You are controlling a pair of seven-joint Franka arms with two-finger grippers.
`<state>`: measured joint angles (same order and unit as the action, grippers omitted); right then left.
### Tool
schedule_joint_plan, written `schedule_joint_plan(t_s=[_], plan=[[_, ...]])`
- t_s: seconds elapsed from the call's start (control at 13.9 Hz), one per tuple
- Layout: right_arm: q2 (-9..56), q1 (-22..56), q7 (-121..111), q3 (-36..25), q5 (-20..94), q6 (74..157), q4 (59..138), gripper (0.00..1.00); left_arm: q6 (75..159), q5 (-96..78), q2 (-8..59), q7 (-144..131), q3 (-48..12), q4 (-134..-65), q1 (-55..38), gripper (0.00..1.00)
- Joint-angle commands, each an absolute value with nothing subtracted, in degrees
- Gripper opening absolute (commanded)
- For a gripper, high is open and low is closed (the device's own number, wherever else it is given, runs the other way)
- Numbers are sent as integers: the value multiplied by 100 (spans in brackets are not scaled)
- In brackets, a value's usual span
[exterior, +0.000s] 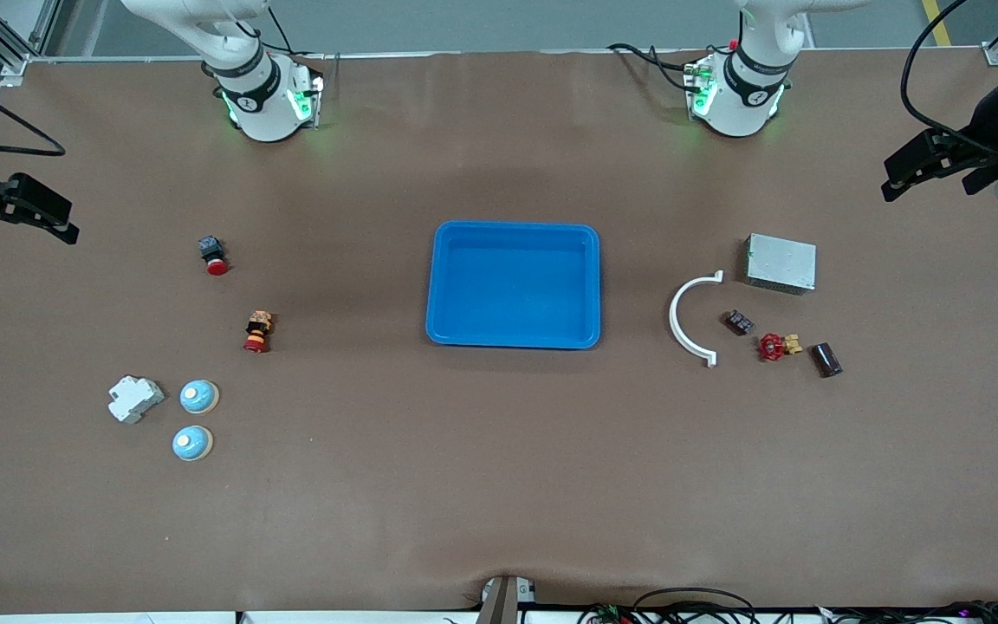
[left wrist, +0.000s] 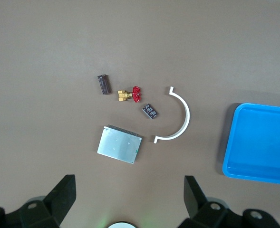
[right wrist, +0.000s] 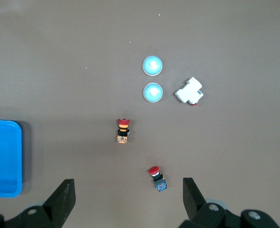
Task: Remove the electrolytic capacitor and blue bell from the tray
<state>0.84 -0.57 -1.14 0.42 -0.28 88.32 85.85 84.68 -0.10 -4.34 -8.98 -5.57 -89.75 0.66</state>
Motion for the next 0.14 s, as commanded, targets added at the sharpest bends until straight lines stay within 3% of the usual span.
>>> schedule_joint_plan(t_s=[0.0, 0.07], plan=[[-97, -176, 9, 176, -149, 8912, 8789, 100, 8385, -70, -422, -870, -571, -8912, 70, 100], [-97, -176, 0, 176, -149, 8912, 8789, 100, 8385, -62, -413, -853, -580, -8912, 70, 100]])
